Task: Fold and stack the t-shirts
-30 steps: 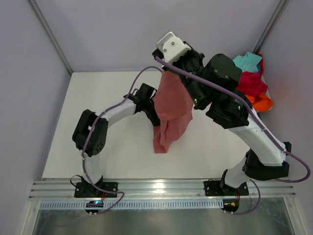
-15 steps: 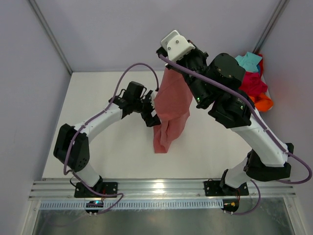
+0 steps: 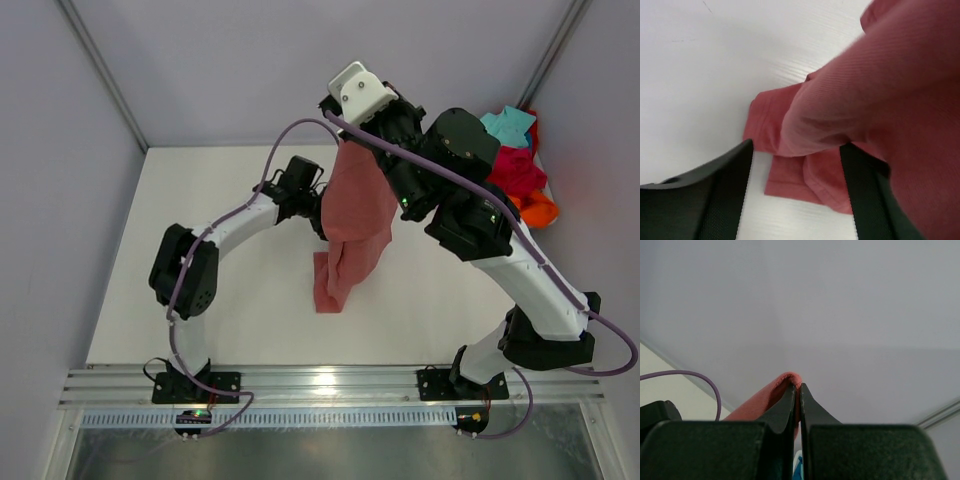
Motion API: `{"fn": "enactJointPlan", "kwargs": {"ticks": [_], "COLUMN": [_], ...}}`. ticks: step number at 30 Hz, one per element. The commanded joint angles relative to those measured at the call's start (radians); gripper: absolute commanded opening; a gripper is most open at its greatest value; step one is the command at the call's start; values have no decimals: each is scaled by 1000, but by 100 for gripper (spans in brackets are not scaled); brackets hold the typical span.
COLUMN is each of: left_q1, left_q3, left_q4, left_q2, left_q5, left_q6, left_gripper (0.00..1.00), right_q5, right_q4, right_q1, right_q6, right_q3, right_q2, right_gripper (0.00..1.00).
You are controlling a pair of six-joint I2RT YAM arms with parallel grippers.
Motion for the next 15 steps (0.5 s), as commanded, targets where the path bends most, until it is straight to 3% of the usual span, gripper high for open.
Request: {"fn": "enactJointPlan", "kwargs": {"ticks": [1, 2, 6, 9, 15], "left_q1": [-24, -36, 30, 108, 333], "left_q3": [121, 142, 226, 315, 282], "left_q4": [-7, -24, 48, -43, -54], "left_q2": [77, 85, 77, 42, -167], "left_q5": [36, 6, -39, -150, -171], "left_q6": [-42, -47, -267, -262, -283], "left_gripper": [22, 0, 0, 0, 0], "right_q5": [12, 13, 24, 26, 16], "right_q4": [62, 62, 85, 94, 99], "right_q1": [-9, -11, -28, -49, -91], "right_q6": [-9, -8, -8, -6, 8], "right_q3": [9, 7, -22, -39, -95], "right_q2": [-28, -29, -34, -37, -63], "right_gripper": [3, 3, 3, 3, 3]}}
